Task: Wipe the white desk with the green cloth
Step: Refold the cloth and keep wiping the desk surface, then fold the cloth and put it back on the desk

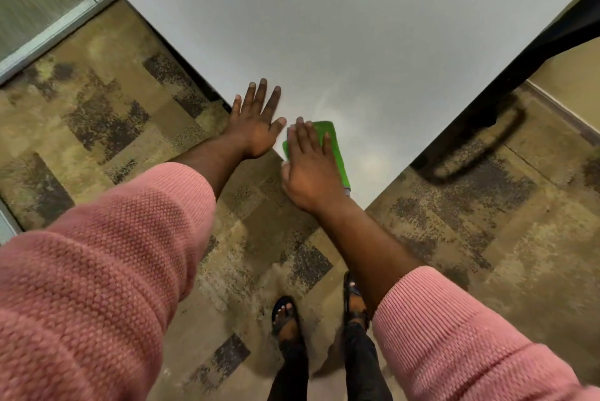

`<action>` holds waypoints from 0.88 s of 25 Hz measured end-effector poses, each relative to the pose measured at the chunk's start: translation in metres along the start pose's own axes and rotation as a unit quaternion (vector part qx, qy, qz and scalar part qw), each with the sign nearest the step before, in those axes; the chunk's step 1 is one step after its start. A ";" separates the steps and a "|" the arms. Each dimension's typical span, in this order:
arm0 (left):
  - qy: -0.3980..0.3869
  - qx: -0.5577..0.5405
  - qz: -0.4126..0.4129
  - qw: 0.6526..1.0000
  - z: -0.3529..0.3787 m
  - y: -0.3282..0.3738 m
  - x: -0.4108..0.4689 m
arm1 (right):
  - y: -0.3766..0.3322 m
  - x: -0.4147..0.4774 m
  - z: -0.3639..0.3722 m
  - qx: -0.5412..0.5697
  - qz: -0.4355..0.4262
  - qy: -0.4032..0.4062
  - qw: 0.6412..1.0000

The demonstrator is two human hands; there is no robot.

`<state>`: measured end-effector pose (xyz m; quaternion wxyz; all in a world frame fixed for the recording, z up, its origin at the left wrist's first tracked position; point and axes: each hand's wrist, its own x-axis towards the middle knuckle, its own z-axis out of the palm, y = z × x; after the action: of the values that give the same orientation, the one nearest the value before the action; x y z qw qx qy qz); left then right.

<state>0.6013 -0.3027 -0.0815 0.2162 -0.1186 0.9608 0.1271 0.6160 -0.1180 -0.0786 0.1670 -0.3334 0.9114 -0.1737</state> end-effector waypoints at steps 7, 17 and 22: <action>0.078 -0.213 -0.044 0.973 -0.023 0.029 -0.037 | 0.032 -0.045 -0.050 0.205 0.072 0.099 0.971; 0.124 -0.409 -0.289 0.856 0.041 0.078 -0.100 | 0.057 -0.048 -0.060 0.288 0.231 0.076 0.926; 0.097 -0.555 -0.284 0.776 0.050 0.083 -0.095 | 0.049 -0.044 -0.056 0.305 0.237 0.061 0.920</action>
<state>0.6805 -0.1937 -0.0667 0.0445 -0.4971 0.6621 0.5590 0.5977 -0.0424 -0.0417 0.2405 -0.0292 0.8754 -0.4183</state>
